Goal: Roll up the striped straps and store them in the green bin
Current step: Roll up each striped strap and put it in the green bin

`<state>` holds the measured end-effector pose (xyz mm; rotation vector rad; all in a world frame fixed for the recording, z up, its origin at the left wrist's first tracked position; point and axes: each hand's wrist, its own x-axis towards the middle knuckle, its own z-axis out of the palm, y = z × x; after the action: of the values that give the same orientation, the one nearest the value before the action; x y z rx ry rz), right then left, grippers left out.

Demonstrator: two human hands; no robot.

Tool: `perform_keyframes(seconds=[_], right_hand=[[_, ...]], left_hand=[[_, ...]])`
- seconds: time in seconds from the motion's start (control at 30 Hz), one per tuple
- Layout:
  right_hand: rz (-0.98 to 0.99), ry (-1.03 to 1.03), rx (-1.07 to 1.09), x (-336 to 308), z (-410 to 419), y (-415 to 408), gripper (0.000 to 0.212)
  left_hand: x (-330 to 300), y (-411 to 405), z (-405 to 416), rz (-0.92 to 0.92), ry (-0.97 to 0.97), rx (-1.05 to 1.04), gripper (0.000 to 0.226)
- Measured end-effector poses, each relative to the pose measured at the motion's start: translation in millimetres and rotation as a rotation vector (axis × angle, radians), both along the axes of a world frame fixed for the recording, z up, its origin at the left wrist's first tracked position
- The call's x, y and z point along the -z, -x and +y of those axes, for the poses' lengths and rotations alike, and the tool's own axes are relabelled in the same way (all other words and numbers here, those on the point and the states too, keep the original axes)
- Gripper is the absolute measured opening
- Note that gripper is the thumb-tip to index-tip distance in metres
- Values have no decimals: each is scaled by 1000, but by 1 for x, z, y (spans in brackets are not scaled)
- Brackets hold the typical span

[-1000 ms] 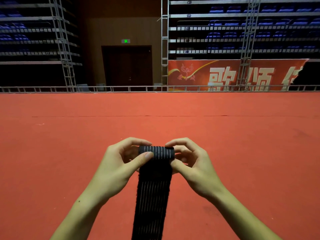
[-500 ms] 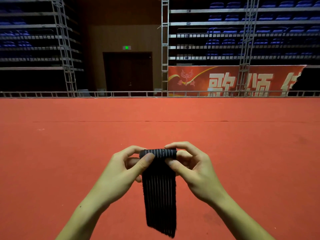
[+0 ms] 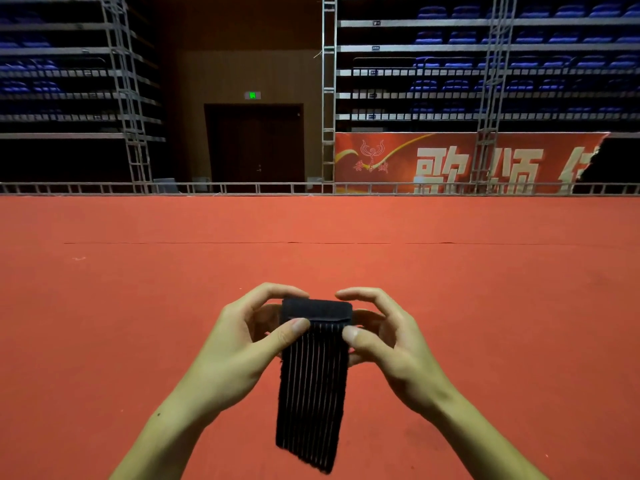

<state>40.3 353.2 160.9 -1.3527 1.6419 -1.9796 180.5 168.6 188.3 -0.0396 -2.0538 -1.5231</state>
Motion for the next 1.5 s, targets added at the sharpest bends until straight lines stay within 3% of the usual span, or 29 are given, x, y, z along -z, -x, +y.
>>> perform_keyframes(seconds=[0.17, 0.5, 0.6, 0.77, 0.97, 1.2, 1.37, 1.5], right_hand=[[80, 7, 61, -2, -1, -1, 25], [112, 58, 64, 3, -4, 0, 34], [111, 19, 55, 5, -1, 1, 42], [-42, -60, 0, -2, -1, -1, 34], [24, -19, 37, -1, -4, -1, 25], [120, 26, 109, 2, -3, 5, 34], [141, 24, 109, 5, -2, 4, 49], [100, -2, 64, 8, 2, 6, 46]], left_hand=[[2, -2, 0, -10, 21, 20, 34], [2, 0, 1, -25, -74, -56, 24], [2, -2, 0, -13, -47, -58, 31], [1, -5, -3, 8, -12, -19, 42], [6, -3, -8, -6, -19, -52, 46], [6, 0, -4, -118, -140, 3, 35], [4, 3, 1, -91, -142, -1, 35], [7, 3, -3, -51, -156, 12, 42]])
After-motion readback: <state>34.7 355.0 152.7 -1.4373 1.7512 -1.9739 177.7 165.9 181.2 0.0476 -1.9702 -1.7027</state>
